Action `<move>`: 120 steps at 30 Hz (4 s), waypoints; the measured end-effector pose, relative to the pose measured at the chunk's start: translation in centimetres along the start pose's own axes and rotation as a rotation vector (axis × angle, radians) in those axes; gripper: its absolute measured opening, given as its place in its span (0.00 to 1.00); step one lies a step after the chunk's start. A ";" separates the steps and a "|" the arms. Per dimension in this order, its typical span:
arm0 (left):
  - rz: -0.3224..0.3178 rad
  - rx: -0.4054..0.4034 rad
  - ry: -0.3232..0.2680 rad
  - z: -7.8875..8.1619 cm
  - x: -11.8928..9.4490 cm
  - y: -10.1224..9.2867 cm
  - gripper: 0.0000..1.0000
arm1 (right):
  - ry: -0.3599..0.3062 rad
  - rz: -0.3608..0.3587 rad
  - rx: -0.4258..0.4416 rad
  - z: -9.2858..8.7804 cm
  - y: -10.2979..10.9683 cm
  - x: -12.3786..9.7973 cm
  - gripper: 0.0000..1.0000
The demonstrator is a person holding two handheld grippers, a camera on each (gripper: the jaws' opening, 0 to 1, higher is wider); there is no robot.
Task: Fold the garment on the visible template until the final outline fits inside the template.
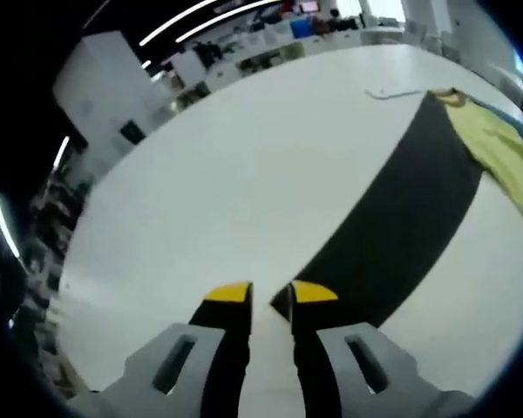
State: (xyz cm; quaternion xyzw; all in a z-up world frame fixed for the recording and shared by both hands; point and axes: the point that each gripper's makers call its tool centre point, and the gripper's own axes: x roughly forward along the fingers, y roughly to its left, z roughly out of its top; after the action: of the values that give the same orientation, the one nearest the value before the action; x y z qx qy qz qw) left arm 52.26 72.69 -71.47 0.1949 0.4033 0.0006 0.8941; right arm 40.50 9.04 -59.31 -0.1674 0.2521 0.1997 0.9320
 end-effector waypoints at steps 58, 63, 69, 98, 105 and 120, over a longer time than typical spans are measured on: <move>-0.274 0.041 -0.246 9.9 -9.4 -9.2 0.48 | -0.072 0.016 0.033 -0.6 -0.7 -0.8 1.00; -0.284 0.054 -0.245 9.9 -9.8 -9.7 0.51 | -0.081 0.017 0.031 -0.5 -0.8 -0.9 1.00; -0.295 0.082 -0.220 9.4 -10.2 -10.3 0.54 | -0.079 0.025 0.028 -0.6 -0.6 -1.0 1.00; -0.381 0.021 -0.315 9.7 -14.5 -13.3 0.71 | -0.092 0.073 0.008 -0.7 0.2 -1.4 1.00; -0.381 0.038 -0.312 9.3 -15.4 -14.0 0.76 | -0.095 0.076 0.006 -0.9 0.2 -1.9 1.00; -0.401 0.048 -0.326 8.9 -17.0 -15.4 0.81 | -0.111 0.079 -0.003 -0.9 -0.2 -2.6 1.00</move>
State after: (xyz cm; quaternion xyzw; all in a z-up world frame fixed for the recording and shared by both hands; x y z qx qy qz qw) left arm 44.82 52.66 -59.22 0.1295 0.2845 -0.2176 0.9246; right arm 38.11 7.76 -58.59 -0.1476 0.2061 0.2457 0.9356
